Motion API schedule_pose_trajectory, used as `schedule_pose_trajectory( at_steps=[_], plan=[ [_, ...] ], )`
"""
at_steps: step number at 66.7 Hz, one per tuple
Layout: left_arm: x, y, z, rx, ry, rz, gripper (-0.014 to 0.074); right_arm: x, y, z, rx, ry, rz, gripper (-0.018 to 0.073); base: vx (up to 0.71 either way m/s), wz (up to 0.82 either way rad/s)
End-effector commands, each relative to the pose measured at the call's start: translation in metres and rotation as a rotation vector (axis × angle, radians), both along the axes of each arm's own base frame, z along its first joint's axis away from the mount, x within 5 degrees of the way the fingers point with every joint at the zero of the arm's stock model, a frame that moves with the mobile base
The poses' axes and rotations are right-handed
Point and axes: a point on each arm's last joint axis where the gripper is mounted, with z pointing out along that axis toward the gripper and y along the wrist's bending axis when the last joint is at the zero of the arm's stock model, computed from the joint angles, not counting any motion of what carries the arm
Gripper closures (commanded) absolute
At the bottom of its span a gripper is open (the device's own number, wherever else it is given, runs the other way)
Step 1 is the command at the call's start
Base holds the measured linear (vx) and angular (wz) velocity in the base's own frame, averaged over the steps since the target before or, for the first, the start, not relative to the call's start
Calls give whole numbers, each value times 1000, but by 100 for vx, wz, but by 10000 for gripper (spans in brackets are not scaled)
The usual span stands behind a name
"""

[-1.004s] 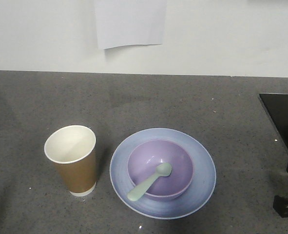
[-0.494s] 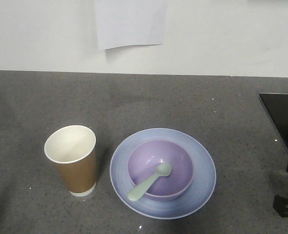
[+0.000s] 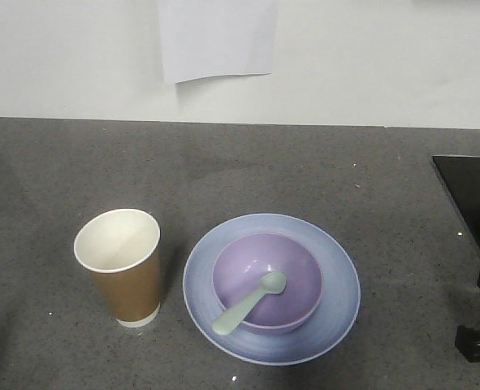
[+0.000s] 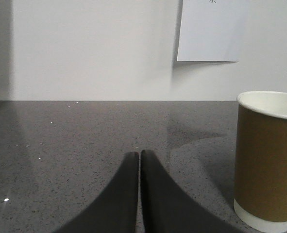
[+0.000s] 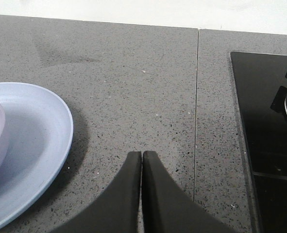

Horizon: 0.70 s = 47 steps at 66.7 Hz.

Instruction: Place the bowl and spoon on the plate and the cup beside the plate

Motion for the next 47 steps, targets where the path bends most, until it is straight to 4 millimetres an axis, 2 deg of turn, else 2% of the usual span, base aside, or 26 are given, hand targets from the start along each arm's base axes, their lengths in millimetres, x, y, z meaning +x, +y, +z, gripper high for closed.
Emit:
schedule_pose_trajectory(
  at_steps=[1, 47],
  plan=[
    [0, 0, -3, -19, -53, 1, 603, 3, 3, 13, -4, -65, 35, 564, 0, 0],
    [0, 0, -3, -18, -52, 1, 603, 3, 3, 11, -2, -60, 37, 564, 0, 0]
  ],
)
